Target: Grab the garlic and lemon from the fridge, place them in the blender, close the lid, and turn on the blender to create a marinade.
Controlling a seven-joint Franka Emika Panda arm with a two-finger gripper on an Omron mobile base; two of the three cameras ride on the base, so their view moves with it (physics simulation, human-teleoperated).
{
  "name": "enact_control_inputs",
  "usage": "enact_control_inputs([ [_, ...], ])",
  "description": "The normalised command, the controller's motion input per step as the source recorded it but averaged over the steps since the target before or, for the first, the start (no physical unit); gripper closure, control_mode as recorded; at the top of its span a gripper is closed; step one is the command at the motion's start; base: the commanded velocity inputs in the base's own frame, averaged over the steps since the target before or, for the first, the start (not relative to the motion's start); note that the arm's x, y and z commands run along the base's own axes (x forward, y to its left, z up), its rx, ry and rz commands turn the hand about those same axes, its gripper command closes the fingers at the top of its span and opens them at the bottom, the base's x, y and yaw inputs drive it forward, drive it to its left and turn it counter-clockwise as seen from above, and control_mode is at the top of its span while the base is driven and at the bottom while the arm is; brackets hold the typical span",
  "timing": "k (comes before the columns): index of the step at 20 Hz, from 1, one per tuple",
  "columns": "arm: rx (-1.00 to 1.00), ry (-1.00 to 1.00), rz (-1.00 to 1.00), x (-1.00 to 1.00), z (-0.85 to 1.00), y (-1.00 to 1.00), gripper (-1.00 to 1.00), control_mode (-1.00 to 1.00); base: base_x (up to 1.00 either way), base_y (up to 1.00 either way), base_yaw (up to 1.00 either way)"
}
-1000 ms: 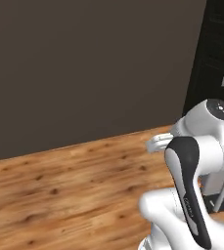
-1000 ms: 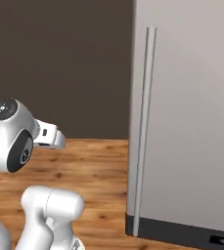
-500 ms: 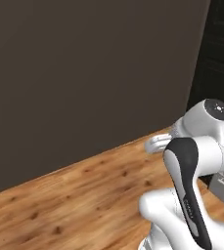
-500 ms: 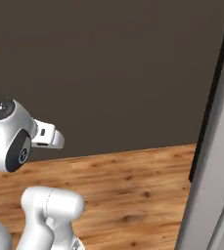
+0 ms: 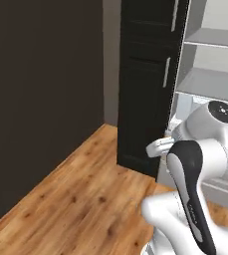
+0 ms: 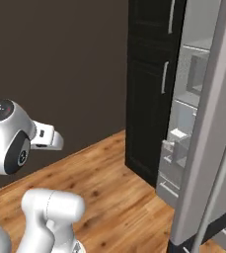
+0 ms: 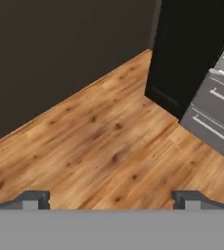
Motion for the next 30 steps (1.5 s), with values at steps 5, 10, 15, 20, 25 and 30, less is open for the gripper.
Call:
enact_control_inputs([
  [5,0.00,0.00,0.00,0.00,0.00,0.00,-1.00,1.00,0.58,0.35,-0.82],
  [10,0.00,0.00,0.00,0.00,0.00,0.00,-1.00,1.00,0.89,0.35,-0.72],
  [15,0.00,0.00,0.00,0.00,0.00,0.00,-1.00,1.00,0.96,0.31,-0.64],
  [20,0.00,0.00,0.00,0.00,0.00,0.00,-1.00,1.00,0.94,0.35,-0.52],
  [25,0.00,0.00,0.00,0.00,0.00,0.00,-1.00,1.00,0.54,0.40,-0.34],
  [30,0.00,0.00,0.00,0.00,0.00,0.00,-1.00,1.00,0.33,0.00,-0.22],
])
